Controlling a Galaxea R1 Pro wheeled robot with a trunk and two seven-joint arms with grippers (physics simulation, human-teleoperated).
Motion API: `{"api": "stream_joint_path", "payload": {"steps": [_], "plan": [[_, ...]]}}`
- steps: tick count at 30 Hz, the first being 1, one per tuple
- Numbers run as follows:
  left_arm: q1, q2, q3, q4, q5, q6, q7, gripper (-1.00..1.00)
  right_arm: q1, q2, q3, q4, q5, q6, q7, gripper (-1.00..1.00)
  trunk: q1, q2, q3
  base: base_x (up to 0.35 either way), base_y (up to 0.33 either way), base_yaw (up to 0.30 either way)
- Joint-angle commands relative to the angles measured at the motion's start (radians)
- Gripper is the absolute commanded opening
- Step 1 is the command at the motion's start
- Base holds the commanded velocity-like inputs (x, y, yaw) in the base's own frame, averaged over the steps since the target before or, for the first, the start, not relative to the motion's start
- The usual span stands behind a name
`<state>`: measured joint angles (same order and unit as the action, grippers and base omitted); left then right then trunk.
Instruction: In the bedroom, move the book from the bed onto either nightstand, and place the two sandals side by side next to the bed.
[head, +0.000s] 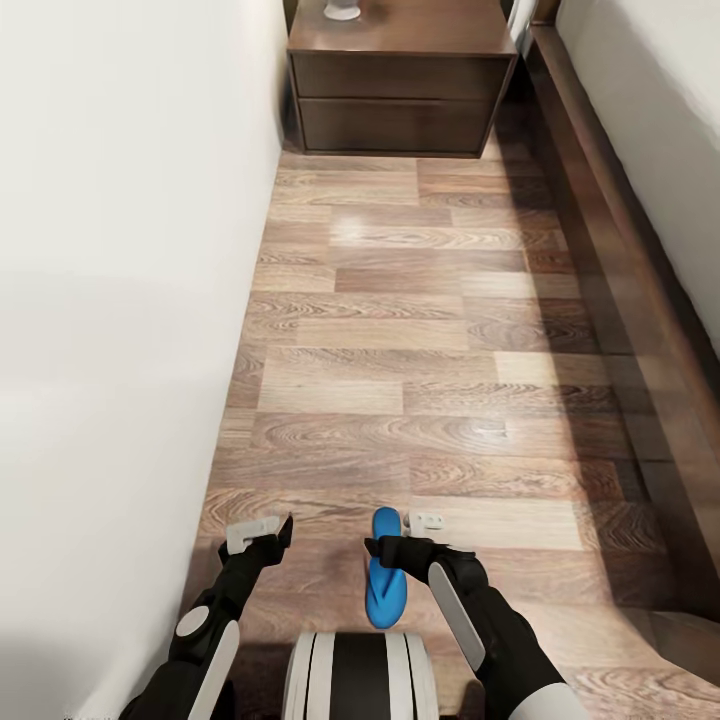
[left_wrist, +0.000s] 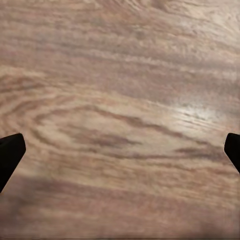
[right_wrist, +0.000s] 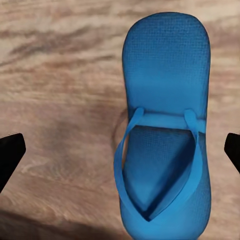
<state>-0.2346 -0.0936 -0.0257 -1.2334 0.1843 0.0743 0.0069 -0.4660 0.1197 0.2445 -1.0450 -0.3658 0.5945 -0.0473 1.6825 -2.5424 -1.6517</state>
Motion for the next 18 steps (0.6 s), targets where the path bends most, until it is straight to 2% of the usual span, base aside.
{"api": "stream_joint_path", "payload": {"steps": [1,5,18], "plan": [[0.0,0.0,0.0,-0.001,0.01,0.006,0.001,1.0,0.0,0.0,0.001,-0.001,-0.007,0.004,-0.005,1.0,0.0,0.0,-0.005,0.0,0.0,0.0],[0.0,0.0,0.0,-0.001,0.01,0.006,0.001,1.0,0.0,0.0,0.001,-0.001,-0.007,0.004,-0.005,1.0,0.002,-0.001,-0.02,0.0,0.0,0.0],[0.0,0.0,0.0,-0.002,0.01,0.006,0.001,1.0,0.0,0.0,0.001,-0.001,-0.007,0.004,-0.005,1.0,0.002,-0.001,-0.02,0.0,0.0,0.0]]}}
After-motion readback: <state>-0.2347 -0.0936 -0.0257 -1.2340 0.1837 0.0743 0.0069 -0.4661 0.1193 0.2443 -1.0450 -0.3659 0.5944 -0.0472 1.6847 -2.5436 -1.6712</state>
